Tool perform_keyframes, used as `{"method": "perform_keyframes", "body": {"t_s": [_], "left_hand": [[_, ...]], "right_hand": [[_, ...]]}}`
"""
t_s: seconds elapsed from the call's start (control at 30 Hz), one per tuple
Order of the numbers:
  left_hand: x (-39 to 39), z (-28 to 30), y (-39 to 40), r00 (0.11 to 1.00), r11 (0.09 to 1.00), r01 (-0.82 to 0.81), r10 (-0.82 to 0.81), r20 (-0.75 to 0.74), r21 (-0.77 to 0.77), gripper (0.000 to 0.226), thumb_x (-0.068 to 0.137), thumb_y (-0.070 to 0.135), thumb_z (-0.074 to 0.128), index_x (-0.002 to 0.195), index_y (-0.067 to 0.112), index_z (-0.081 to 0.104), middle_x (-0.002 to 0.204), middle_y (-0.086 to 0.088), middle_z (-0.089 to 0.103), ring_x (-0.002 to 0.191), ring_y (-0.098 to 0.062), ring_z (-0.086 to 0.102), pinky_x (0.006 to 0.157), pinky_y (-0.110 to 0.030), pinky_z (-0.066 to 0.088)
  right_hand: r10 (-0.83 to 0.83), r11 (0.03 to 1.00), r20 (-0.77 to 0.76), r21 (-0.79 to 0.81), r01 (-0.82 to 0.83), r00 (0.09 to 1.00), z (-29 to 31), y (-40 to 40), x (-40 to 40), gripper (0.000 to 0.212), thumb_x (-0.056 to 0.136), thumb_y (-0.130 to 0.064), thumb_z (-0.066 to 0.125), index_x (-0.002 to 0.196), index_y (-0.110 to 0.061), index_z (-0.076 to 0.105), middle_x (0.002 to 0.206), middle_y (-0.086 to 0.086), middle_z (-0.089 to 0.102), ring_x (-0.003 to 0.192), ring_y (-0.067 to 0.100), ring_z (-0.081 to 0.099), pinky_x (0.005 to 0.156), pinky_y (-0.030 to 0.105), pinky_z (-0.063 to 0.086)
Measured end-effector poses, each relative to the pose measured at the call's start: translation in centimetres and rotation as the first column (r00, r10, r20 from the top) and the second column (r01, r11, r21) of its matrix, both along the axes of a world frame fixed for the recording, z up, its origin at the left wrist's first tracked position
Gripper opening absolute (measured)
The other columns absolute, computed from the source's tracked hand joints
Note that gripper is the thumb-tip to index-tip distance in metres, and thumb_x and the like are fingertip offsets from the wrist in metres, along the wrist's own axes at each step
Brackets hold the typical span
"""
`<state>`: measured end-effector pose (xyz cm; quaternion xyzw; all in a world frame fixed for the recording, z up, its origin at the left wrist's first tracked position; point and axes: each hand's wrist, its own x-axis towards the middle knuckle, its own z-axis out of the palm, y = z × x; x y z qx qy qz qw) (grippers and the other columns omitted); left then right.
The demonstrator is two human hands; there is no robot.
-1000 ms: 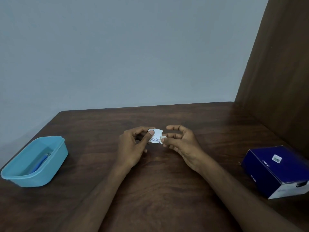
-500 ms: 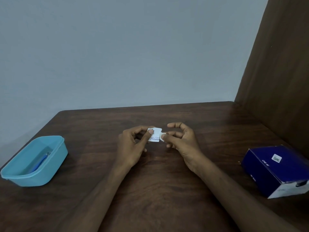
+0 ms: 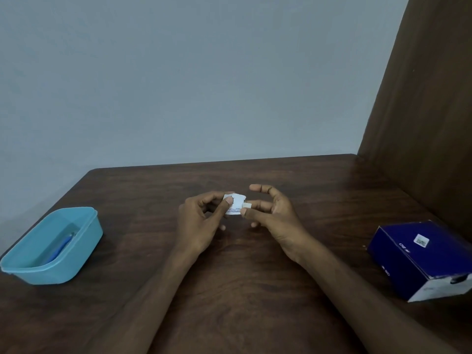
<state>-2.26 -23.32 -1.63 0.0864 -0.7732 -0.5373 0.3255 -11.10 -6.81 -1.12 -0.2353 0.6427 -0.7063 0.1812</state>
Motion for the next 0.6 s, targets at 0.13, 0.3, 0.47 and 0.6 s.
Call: {"method": "perform_keyframes", "body": {"t_s": [0.13,0.3,0.47,0.6], "left_hand": [[-0.11,0.06,0.08,1.000,1.000,-0.015,0.015,0.002,0.012,0.013,0.098,0.017,0.079,0.109,0.021,0.086,0.083,0.003,0.082,0.069,-0.009,0.073,0.051,-0.025,0.058],[-0.01,0.16,0.14,1.000,1.000,-0.016,0.016,0.009,-0.012,0.013,0.098,0.017,0.078,0.108,0.020,0.086,0.080,0.001,0.081,0.062,-0.007,0.071,0.050,-0.021,0.056],[0.01,0.03,0.01,0.999,0.999,-0.022,0.023,0.023,-0.031,0.013,0.098,0.018,0.078,0.109,0.021,0.085,0.081,0.003,0.081,0.065,-0.008,0.072,0.051,-0.025,0.058],[0.04,-0.14,0.03,0.998,0.993,-0.047,0.051,0.034,-0.108,0.012,0.098,0.019,0.079,0.106,0.022,0.086,0.082,0.012,0.081,0.058,-0.007,0.072,0.050,-0.025,0.059]], "right_hand": [[-0.085,0.995,0.081,-0.052,0.089,0.993,-0.26,-0.13,-0.23,0.047,0.088,-0.005,0.085,0.127,-0.011,0.060,0.093,0.011,0.083,0.084,0.019,0.078,0.074,0.032,0.059],[-0.084,0.995,0.088,-0.042,0.088,0.993,-0.34,0.02,-0.18,0.037,0.088,-0.005,0.085,0.117,-0.001,0.061,0.089,0.015,0.082,0.073,0.019,0.075,0.071,0.029,0.060],[-0.092,0.995,0.060,-0.038,0.094,0.994,-0.50,-0.15,-0.16,0.033,0.085,-0.001,0.086,0.110,-0.005,0.065,0.086,0.015,0.081,0.076,0.020,0.077,0.068,0.029,0.060],[-0.076,0.997,0.042,-0.027,0.077,0.996,-0.52,-0.14,-0.19,0.037,0.083,-0.001,0.088,0.112,-0.010,0.067,0.084,0.010,0.080,0.070,0.017,0.069,0.067,0.027,0.056]]}}
